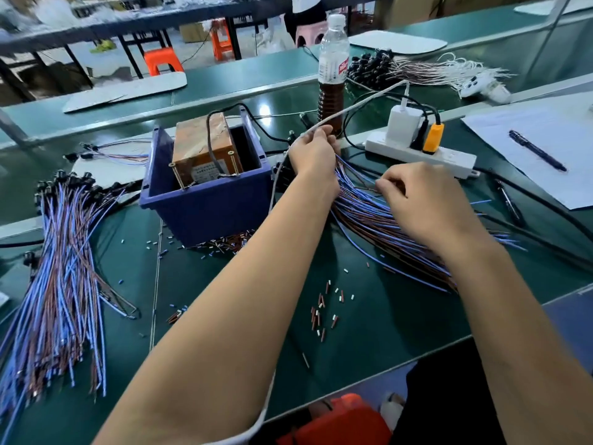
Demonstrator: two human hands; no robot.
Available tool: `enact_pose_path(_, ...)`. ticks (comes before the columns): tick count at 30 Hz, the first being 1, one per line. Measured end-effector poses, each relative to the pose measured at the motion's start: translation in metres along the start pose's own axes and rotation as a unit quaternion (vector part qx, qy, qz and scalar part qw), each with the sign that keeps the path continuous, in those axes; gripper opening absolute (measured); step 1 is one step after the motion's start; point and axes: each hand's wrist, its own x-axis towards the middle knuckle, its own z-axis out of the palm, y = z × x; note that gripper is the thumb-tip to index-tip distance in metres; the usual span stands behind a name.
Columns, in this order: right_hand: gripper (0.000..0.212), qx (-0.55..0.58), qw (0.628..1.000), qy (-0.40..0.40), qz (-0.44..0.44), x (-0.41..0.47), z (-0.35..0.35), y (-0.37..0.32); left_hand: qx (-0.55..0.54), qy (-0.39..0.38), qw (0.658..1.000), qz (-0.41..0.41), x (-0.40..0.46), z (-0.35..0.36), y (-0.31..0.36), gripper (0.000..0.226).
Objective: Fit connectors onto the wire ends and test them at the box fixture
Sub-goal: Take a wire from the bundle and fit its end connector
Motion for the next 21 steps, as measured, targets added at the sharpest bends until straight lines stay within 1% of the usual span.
enact_pose_path(1,0.023,-0.004,1.0,-0.002,-0.003,-0.001,-0.003,0.001,0.053,0.009,0.998,0.027,0.002,-0.003,0.001,0.027)
enact_pose_path(3,0.017,-0.012,1.0,0.009,-0.007,-0.002,-0.01,0.003,0.157,0.034,0.983,0.086,0.004,-0.008,0.003,0.023)
enact_pose_path(5,0.011,-0.02,1.0,0.002,0.001,-0.001,-0.013,0.004,0.247,0.06,0.956,0.143,0.004,-0.013,0.003,0.022)
enact_pose_path(6,0.012,-0.029,0.999,-0.01,0.01,-0.001,-0.012,0.004,0.291,0.074,0.94,0.161,0.005,-0.015,0.003,0.024)
enact_pose_path(8,0.016,-0.053,0.997,-0.042,0.034,0.0,-0.002,0.005,0.363,0.095,0.912,0.167,0.007,-0.022,-0.001,0.026)
enact_pose_path(11,0.022,-0.07,0.994,-0.058,0.061,-0.002,0.017,0.008,0.43,0.108,0.877,0.184,0.007,-0.03,-0.009,0.021)
enact_pose_path(14,0.026,-0.039,0.995,-0.042,0.081,-0.003,0.024,0.012,0.478,0.111,0.841,0.23,0.001,-0.036,-0.015,0.035)
enact_pose_path(17,0.024,-0.031,0.995,-0.034,0.087,-0.004,0.024,0.011,0.486,0.099,0.832,0.25,-0.005,-0.04,-0.018,0.051)
enact_pose_path(21,0.012,-0.012,0.997,0.022,0.072,-0.006,0.021,-0.002,0.546,0.059,0.807,0.215,-0.02,-0.042,-0.016,0.051)
